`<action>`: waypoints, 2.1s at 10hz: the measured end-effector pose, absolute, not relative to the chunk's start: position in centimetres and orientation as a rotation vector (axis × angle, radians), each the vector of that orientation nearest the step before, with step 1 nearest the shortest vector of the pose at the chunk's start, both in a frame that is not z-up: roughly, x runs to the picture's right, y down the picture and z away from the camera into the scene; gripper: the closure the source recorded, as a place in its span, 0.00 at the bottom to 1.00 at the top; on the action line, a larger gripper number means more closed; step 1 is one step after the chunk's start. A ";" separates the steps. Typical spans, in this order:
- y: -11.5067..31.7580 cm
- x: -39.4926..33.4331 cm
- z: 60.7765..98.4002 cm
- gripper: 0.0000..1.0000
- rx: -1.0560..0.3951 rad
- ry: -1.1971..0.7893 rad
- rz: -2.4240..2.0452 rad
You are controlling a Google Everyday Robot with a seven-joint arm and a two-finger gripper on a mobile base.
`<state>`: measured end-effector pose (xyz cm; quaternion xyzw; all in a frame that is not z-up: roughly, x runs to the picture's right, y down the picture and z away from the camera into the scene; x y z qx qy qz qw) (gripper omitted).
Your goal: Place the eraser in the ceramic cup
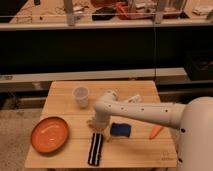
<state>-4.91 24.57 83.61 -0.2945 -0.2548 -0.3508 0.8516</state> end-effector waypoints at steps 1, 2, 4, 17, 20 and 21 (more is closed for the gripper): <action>24.6 -4.9 83.6 0.20 -0.620 -0.536 -0.739; 24.6 -4.9 83.6 0.20 -0.620 -0.536 -0.738; 24.6 -4.9 83.6 0.20 -0.620 -0.537 -0.738; 24.4 -4.8 83.7 0.20 -0.617 -0.536 -0.762; 24.5 -4.9 84.0 0.20 -0.612 -0.538 -0.779; 24.5 -5.1 84.0 0.20 -0.613 -0.539 -0.783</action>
